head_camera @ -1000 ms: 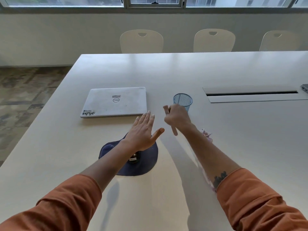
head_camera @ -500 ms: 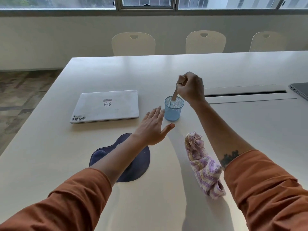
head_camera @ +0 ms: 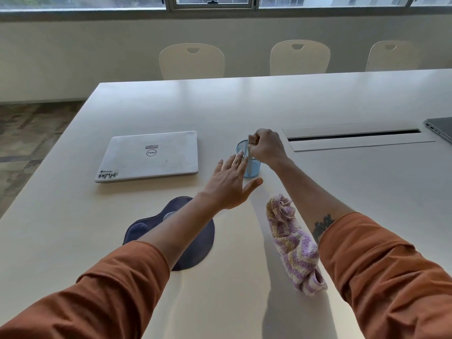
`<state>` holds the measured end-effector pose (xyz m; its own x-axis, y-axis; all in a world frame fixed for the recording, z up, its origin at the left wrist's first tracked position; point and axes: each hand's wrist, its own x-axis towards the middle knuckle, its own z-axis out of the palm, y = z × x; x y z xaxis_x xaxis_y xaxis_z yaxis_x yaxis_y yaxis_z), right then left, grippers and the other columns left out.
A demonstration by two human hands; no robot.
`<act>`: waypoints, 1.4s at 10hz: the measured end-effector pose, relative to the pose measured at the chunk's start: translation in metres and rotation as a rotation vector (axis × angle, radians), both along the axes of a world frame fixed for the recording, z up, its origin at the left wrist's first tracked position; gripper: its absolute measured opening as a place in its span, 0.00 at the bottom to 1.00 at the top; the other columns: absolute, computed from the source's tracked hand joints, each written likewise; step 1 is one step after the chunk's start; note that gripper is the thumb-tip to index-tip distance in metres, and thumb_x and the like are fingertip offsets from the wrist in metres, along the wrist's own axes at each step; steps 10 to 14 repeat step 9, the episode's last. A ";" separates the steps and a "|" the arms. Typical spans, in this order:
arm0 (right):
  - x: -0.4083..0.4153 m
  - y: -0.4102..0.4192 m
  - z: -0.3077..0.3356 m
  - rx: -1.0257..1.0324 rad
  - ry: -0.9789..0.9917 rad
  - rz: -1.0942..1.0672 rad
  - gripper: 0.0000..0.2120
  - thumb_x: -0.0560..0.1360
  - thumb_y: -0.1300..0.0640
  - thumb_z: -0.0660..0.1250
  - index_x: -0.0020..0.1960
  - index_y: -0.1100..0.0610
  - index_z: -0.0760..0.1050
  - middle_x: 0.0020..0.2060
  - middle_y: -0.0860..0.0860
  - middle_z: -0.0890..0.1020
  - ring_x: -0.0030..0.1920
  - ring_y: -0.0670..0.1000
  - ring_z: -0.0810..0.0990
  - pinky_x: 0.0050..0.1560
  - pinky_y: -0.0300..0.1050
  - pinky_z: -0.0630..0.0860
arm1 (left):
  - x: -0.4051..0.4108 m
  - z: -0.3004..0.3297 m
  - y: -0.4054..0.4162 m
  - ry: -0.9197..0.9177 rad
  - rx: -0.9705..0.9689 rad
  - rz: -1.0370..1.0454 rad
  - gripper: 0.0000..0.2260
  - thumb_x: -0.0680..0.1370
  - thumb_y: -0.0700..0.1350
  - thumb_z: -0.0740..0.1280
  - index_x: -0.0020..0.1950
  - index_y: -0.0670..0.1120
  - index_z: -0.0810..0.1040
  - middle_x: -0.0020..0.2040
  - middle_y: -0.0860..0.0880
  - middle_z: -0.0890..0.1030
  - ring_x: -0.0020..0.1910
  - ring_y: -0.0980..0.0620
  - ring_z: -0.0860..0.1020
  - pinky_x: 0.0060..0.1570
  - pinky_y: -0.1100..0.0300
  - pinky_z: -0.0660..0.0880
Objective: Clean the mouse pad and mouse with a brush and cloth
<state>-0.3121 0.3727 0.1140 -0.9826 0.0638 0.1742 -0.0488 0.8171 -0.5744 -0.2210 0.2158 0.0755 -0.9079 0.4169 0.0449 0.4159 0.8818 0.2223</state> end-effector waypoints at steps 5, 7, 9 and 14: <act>0.002 -0.002 0.004 0.081 0.090 -0.088 0.14 0.76 0.57 0.73 0.60 0.58 0.80 0.53 0.56 0.88 0.56 0.61 0.85 0.54 0.53 0.82 | 0.010 0.002 -0.010 0.038 0.009 0.018 0.41 0.82 0.72 0.41 0.86 0.46 0.46 0.86 0.46 0.47 0.85 0.48 0.44 0.82 0.41 0.46; 0.017 -0.028 0.015 0.093 0.235 -0.022 0.11 0.78 0.58 0.72 0.60 0.59 0.80 0.54 0.56 0.86 0.57 0.61 0.82 0.53 0.50 0.79 | 0.019 0.005 -0.041 0.055 0.016 0.073 0.42 0.81 0.72 0.40 0.86 0.45 0.48 0.86 0.47 0.45 0.85 0.49 0.42 0.82 0.41 0.44; 0.046 -0.078 0.002 0.108 0.339 0.120 0.13 0.78 0.58 0.72 0.61 0.60 0.81 0.56 0.56 0.85 0.59 0.61 0.81 0.62 0.56 0.77 | 0.032 -0.001 -0.096 0.059 0.026 0.204 0.42 0.81 0.72 0.39 0.86 0.45 0.49 0.86 0.46 0.41 0.84 0.50 0.37 0.81 0.39 0.40; 0.046 -0.078 0.002 0.108 0.339 0.120 0.13 0.78 0.58 0.72 0.61 0.60 0.81 0.56 0.56 0.85 0.59 0.61 0.81 0.62 0.56 0.77 | 0.032 -0.001 -0.096 0.059 0.026 0.204 0.42 0.81 0.72 0.39 0.86 0.45 0.49 0.86 0.46 0.41 0.84 0.50 0.37 0.81 0.39 0.40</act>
